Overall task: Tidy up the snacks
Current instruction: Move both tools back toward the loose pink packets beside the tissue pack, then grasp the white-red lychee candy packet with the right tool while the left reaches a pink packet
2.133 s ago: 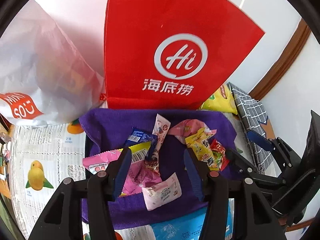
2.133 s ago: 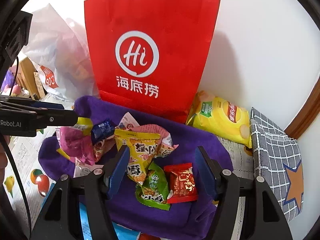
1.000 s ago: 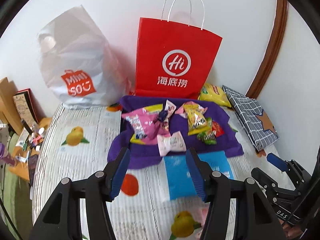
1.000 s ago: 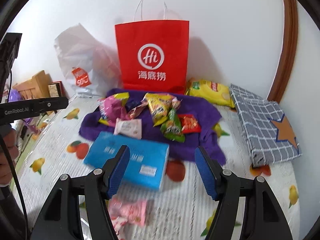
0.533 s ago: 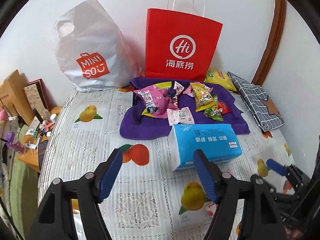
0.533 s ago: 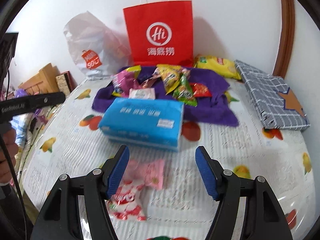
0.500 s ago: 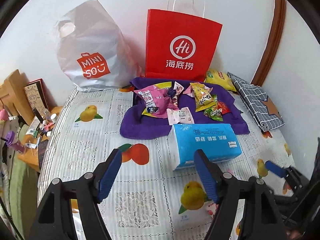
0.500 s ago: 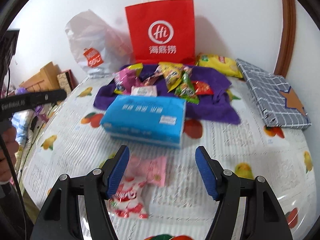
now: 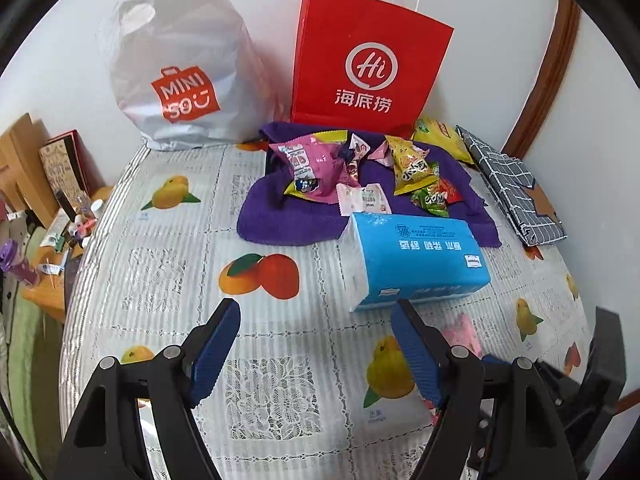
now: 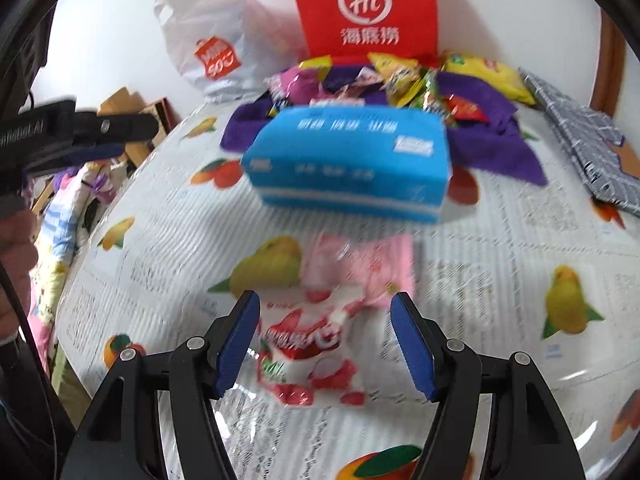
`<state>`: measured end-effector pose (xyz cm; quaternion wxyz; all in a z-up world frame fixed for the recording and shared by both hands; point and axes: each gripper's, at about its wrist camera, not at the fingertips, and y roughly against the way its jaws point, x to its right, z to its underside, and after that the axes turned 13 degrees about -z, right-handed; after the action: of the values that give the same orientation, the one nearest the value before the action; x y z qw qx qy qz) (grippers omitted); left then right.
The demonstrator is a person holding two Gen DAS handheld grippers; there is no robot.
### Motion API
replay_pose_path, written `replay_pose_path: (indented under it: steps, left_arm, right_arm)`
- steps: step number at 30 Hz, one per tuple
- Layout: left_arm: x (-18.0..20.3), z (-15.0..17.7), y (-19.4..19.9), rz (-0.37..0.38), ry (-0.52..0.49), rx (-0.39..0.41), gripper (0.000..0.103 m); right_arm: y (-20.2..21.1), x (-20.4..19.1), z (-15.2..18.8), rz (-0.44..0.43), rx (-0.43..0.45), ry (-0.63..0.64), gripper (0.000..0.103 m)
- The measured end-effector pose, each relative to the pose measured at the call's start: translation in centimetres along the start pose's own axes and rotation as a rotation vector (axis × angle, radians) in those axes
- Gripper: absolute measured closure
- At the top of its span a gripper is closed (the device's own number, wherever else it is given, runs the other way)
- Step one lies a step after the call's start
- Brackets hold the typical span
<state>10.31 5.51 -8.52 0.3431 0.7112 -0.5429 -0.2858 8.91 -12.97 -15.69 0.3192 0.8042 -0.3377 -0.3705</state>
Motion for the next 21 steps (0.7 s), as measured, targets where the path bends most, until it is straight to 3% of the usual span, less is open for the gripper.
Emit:
replay_pose_path:
  steps: [4, 7, 9, 10, 16, 21]
  left_arm:
    - [-0.1, 0.3, -0.6, 0.011, 0.000, -0.015, 0.027]
    - [0.0, 0.6, -1.3, 0.019, -0.006, -0.036, 0.027]
    - [0.2, 0.9, -1.8, 0.022, -0.018, -0.050, 0.027]
    - [0.4, 1.1, -2.0, 0.024, -0.025, -0.058, 0.027]
    - [1.8, 2.4, -3.8, 0.049, -0.059, -0.113, 0.027]
    - [4.3, 3.3, -5.0, 0.089, -0.101, -0.152, 0.027]
  right_arm:
    - [-1.6, -0.3, 1.0, 0.010, -0.036, 0.003, 0.035]
    - [-2.2, -1.3, 1.7, 0.082, -0.018, 0.065, 0.036]
    - [-2.4, -2.1, 2.3, 0.124, -0.014, 0.126, 0.050]
    - [-2.3, -2.2, 2.5, 0.130, -0.008, 0.141, 0.050]
    - [0.3, -1.2, 2.8, 0.110, 0.037, 0.115, 0.055]
    - [3.2, 1.1, 2.9, 0.149, 0.095, 0.069, 0.055]
